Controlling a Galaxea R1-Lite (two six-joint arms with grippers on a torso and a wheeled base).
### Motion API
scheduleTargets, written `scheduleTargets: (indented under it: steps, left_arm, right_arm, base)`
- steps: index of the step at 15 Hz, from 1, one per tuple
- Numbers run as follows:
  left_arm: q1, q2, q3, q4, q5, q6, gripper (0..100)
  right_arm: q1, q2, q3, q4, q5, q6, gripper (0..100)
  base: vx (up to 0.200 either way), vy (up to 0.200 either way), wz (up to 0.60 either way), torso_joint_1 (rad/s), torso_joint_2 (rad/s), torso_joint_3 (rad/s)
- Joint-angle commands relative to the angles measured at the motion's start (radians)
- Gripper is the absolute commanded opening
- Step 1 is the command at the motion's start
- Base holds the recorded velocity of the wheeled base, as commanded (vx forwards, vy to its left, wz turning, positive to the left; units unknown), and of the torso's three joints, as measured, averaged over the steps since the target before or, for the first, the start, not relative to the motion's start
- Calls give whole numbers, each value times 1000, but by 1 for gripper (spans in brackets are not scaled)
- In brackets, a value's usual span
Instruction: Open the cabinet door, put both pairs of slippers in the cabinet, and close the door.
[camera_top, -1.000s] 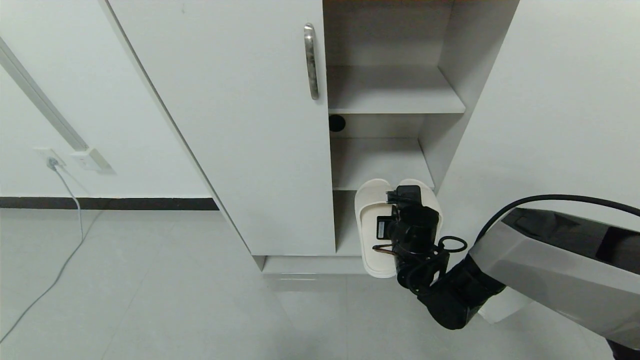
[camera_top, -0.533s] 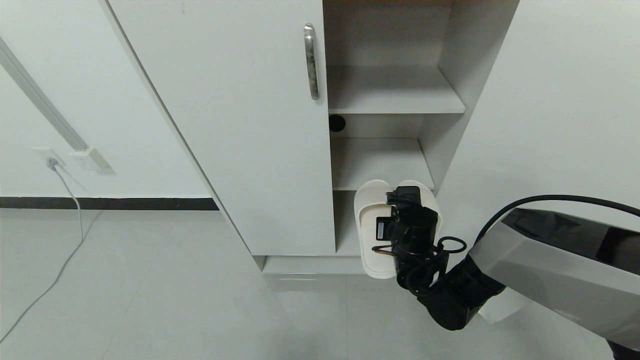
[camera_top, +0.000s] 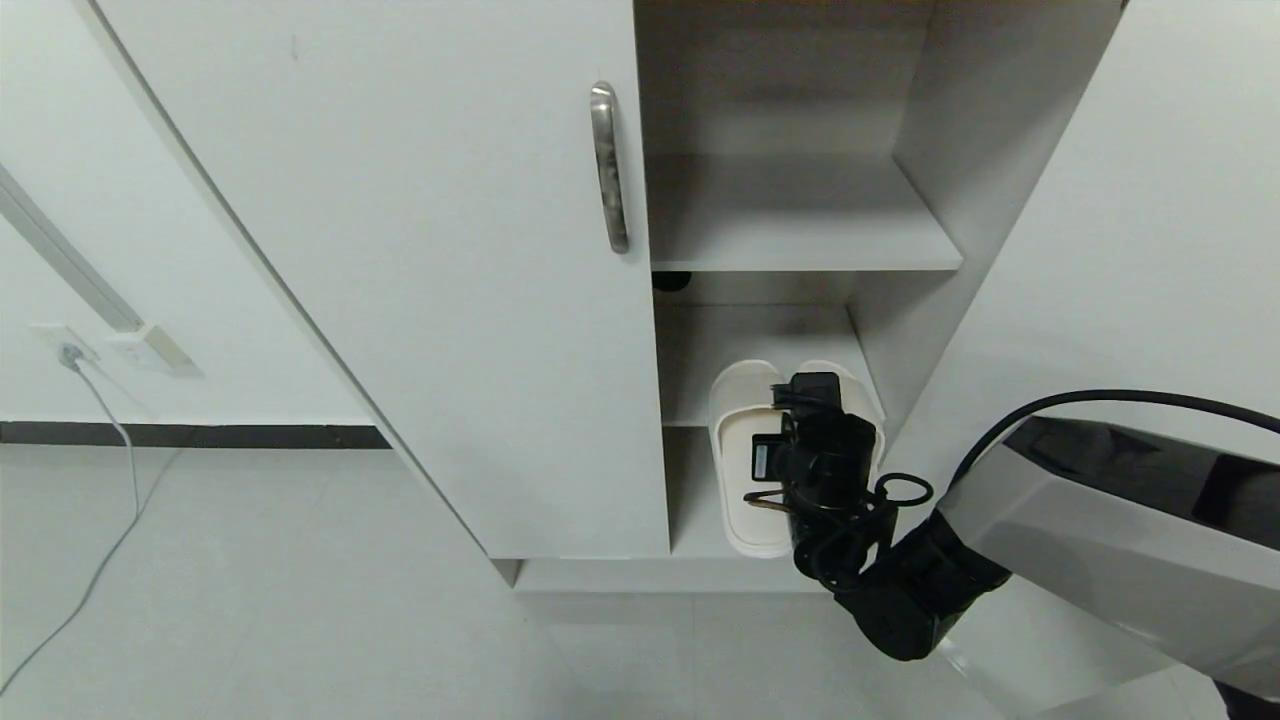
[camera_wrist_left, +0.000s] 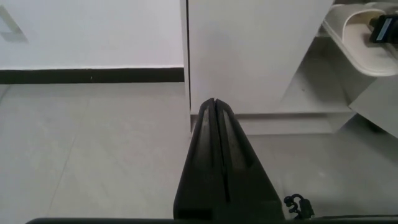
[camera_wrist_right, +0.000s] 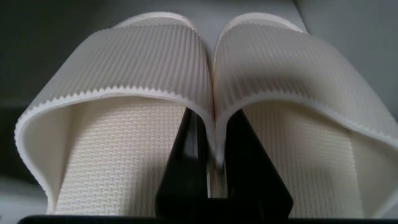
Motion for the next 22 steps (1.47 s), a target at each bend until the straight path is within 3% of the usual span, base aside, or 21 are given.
scheduleTargets:
  steps: [1, 8, 17, 22]
  left_arm:
    - [0, 1, 0, 0, 2, 0, 0]
    - [0, 1, 0, 0, 2, -2, 0]
    - [0, 1, 0, 0, 4, -2, 0]
    - [0, 1, 0, 0, 5, 0, 0]
  right_arm:
    - [1, 1, -5, 0, 4, 0, 0]
    - [-56, 54, -216, 166, 88, 3, 0]
    - [-115, 163, -568, 396, 94, 3, 0]
    - [-123, 188, -683, 468, 99, 3, 0]
  base:
    - [200, 0, 0, 2, 2, 2]
    - [0, 0, 0, 0, 0, 0]
    - [0, 0, 0, 0, 0, 0]
    - [0, 0, 0, 0, 0, 0]
